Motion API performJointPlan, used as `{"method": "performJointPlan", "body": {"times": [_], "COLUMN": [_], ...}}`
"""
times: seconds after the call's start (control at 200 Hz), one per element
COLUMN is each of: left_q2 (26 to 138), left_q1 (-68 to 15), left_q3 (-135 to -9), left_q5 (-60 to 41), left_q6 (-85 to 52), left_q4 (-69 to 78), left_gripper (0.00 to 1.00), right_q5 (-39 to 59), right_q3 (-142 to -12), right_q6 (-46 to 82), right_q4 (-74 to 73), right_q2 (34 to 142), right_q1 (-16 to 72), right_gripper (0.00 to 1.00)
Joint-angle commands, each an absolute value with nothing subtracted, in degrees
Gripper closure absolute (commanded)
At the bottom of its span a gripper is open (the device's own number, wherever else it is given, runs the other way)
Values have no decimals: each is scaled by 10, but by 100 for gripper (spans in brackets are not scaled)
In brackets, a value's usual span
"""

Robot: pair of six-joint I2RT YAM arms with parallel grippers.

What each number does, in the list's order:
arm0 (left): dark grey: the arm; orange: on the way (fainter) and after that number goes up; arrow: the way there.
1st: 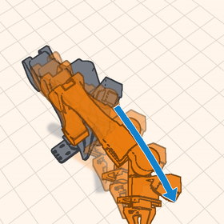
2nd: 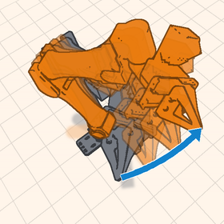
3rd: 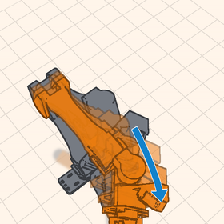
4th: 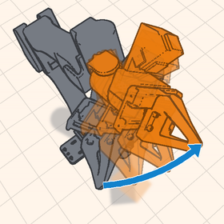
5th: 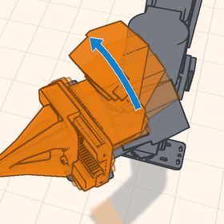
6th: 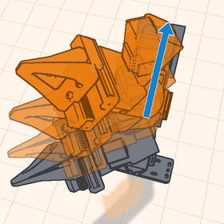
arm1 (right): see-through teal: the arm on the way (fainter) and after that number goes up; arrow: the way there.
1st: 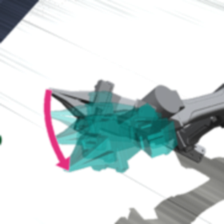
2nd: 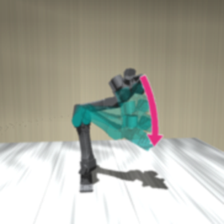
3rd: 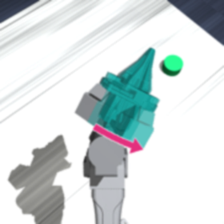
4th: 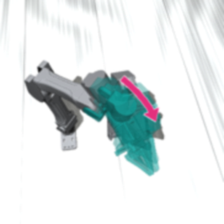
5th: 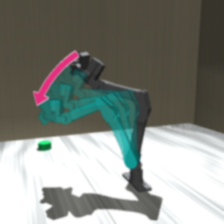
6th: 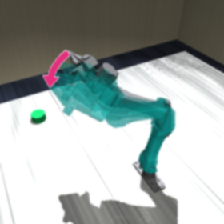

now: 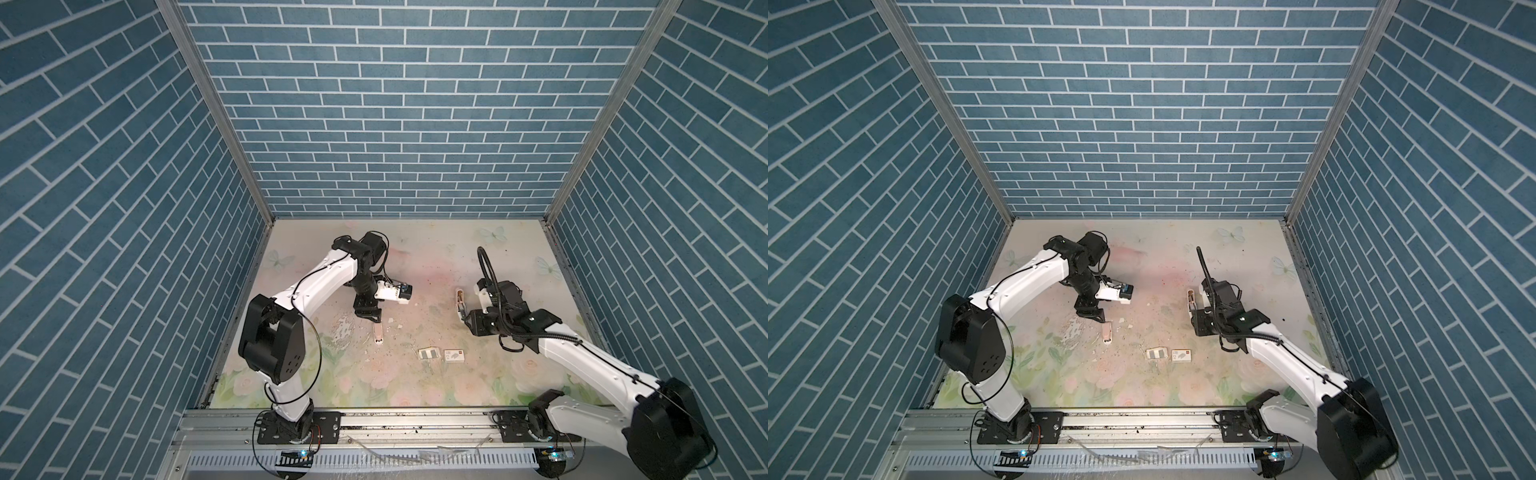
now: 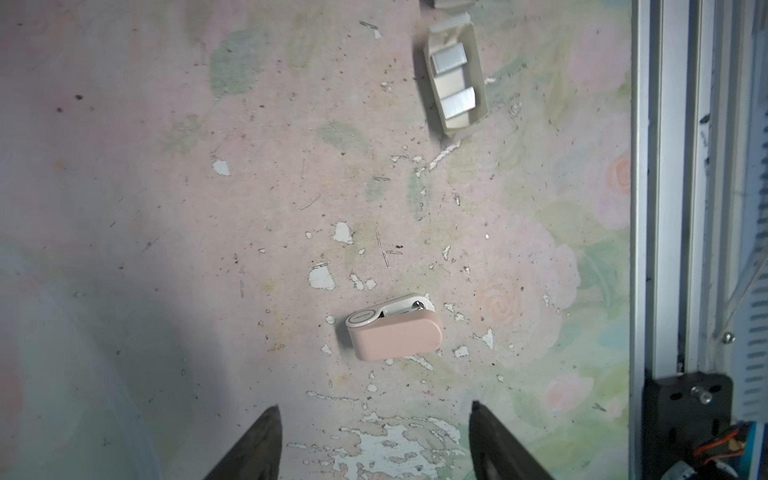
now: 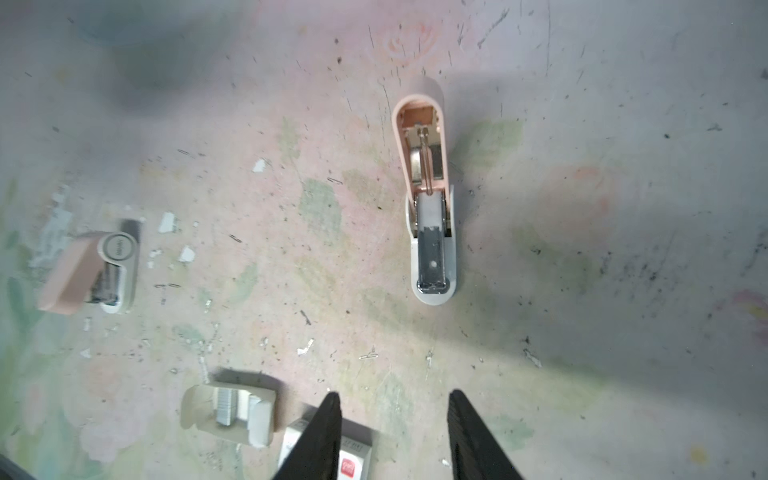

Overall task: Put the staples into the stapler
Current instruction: 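Lower the left gripper onto the second pink stapler and close on it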

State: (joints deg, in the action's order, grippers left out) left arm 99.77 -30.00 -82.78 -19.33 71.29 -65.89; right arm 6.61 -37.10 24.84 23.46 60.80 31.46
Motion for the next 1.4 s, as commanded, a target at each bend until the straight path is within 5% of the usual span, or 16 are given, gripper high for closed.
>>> {"method": "performJointPlan", "body": {"times": [0.0,0.275,0.55,1.395], "left_q2": [993,978,994,995], "left_q1": [-323,-346,-358,-373], "left_q3": [-775,-705,-704,-636], "left_q5": [-148,-136,-132,-95], "left_q6": [804,905,944,908], "left_q4": [-627,-559,-544,-469], "left_gripper": [28,28,28,61], "right_q5": [79,54,40,28], "right_q3": [-351,-305,-292,-270], "right_q6": [312,372,379,381], "right_q4": [280,324,318,300], "right_q2": [541,397,398,400], "right_q1": [316,316,316,316], "right_gripper": [57,57,57,58]}}
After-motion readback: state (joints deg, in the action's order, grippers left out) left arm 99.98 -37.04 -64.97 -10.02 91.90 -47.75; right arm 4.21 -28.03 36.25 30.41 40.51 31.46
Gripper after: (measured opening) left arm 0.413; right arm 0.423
